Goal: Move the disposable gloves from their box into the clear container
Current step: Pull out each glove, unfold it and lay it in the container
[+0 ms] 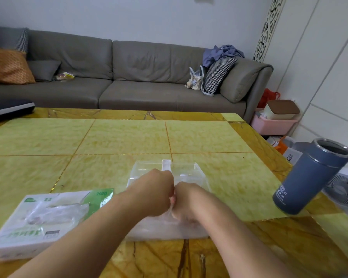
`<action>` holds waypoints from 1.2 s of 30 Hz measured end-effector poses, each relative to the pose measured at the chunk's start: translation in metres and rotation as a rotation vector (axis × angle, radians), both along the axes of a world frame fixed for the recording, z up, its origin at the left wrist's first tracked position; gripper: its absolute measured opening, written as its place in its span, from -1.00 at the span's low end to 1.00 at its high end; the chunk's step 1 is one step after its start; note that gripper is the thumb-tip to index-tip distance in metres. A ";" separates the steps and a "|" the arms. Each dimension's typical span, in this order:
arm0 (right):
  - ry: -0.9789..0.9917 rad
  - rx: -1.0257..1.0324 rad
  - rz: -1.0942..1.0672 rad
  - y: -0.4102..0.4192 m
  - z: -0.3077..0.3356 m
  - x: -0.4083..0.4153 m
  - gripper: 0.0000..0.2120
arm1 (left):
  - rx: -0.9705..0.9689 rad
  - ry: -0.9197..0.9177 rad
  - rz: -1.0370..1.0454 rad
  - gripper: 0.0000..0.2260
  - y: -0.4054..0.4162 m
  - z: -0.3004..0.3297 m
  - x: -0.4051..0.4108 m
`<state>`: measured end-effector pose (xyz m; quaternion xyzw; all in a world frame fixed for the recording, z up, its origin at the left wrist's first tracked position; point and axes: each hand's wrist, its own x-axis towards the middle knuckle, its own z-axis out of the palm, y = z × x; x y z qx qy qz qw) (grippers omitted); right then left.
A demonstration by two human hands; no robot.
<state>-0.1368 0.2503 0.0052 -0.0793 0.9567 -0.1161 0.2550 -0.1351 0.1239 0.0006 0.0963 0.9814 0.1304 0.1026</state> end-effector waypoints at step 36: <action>0.059 0.239 -0.113 -0.013 0.013 0.012 -0.90 | -0.215 -0.171 -0.068 -0.92 -0.009 0.021 0.028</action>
